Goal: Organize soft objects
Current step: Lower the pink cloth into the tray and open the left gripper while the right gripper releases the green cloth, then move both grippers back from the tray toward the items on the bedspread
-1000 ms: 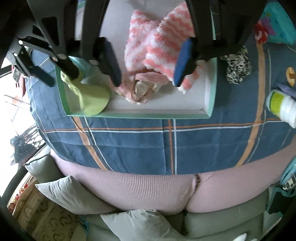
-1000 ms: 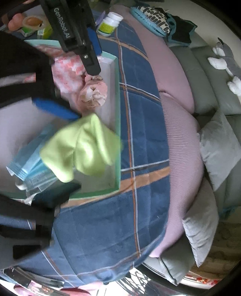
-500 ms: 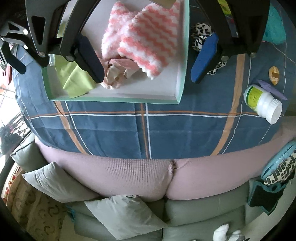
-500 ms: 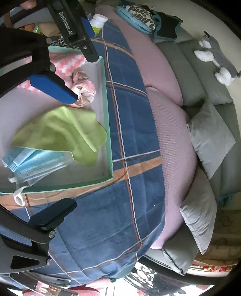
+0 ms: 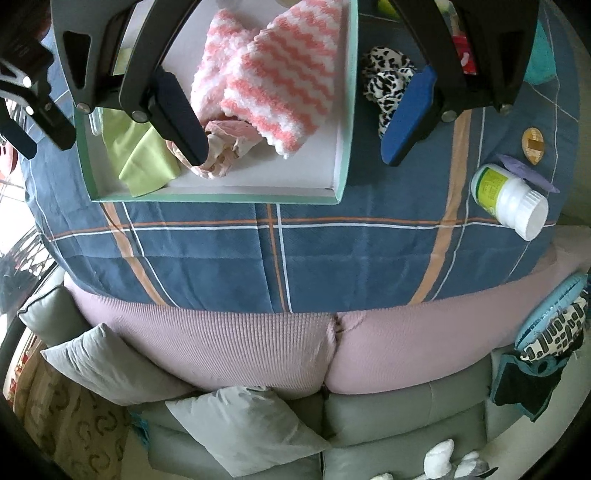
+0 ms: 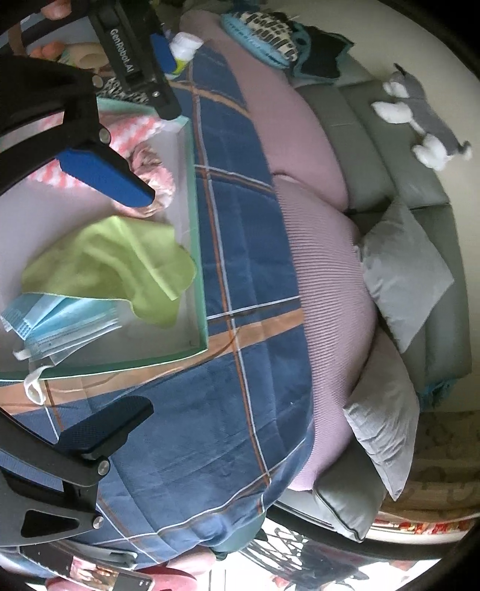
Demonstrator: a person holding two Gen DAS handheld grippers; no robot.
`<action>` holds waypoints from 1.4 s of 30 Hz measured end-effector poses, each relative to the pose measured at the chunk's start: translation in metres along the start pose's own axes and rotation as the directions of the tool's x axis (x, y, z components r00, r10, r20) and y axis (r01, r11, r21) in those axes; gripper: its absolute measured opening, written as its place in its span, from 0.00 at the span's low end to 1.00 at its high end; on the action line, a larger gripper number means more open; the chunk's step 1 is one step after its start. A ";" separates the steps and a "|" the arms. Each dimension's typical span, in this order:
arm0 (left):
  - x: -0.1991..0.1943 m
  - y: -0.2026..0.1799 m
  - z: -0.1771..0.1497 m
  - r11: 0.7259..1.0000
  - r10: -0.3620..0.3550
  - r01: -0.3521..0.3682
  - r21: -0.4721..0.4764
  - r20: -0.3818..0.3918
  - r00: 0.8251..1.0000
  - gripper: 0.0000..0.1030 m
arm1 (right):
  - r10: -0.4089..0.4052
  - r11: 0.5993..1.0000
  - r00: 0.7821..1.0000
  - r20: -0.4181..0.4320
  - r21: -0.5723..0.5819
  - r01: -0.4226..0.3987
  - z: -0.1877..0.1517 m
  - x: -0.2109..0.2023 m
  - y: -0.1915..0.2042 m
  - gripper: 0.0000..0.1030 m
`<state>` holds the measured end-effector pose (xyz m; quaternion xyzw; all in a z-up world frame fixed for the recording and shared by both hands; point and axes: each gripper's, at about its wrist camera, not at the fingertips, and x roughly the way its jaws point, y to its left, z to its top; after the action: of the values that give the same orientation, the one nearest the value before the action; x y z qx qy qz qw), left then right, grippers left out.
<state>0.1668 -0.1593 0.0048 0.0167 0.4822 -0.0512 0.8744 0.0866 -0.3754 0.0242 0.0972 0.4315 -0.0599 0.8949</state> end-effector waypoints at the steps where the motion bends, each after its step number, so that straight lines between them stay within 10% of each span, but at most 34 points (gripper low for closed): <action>1: -0.002 0.002 0.001 1.000 0.001 -0.001 -0.004 0.004 1.000 0.92 | 0.017 1.000 1.000 0.008 0.010 -0.017 0.002 -0.001 -0.001 1.00; 24: -0.058 0.088 0.001 0.987 0.094 -0.085 -0.137 0.059 0.994 0.92 | 0.124 0.990 0.992 0.003 -0.064 -0.123 -0.004 -0.008 0.065 1.00; 42: -0.075 0.203 -0.024 0.902 0.221 -0.198 -0.383 0.017 0.975 0.92 | 0.173 0.962 0.982 -0.081 -0.198 -0.186 -0.025 0.002 0.141 1.00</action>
<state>0.1284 0.0498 0.0512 -0.1022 0.4522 0.1366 0.8755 0.0958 -0.2329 0.0247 0.0451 0.4529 0.0694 0.8877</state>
